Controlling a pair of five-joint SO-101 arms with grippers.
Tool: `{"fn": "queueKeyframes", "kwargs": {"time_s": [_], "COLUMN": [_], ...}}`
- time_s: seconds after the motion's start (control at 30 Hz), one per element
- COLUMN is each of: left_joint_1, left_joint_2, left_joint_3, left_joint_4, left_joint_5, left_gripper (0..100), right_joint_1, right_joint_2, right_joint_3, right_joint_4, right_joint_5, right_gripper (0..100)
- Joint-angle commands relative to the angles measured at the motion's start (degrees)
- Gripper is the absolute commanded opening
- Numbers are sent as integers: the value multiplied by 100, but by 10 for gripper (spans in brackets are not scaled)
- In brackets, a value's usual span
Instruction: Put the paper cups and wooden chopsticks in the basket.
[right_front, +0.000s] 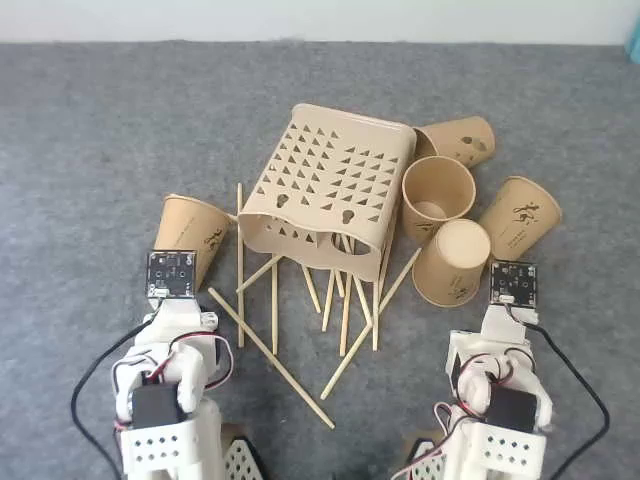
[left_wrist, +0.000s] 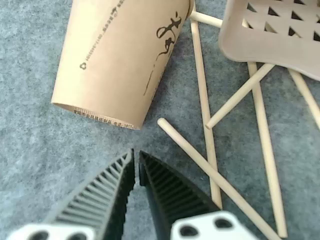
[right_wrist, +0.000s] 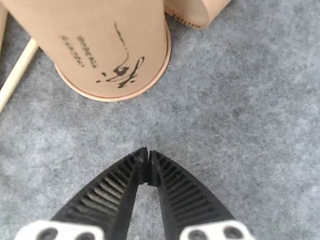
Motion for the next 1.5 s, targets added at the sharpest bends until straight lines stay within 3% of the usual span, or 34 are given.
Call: {"fn": "queueKeyframes", "kwargs": {"time_s": [0.0,1.47], "left_joint_1": [-44,-211], "left_joint_2": [-53,-62], "left_joint_3": [-48,-48], "left_joint_4": [44,62], "left_joint_5": [-9,-9], "left_gripper": [13,13], "right_joint_1": [-22,-48], "right_joint_2": [-119,-119], "right_joint_3": [97,97], "right_joint_4": [31,31], "right_joint_5": [62,53], "right_gripper": [8,8]}}
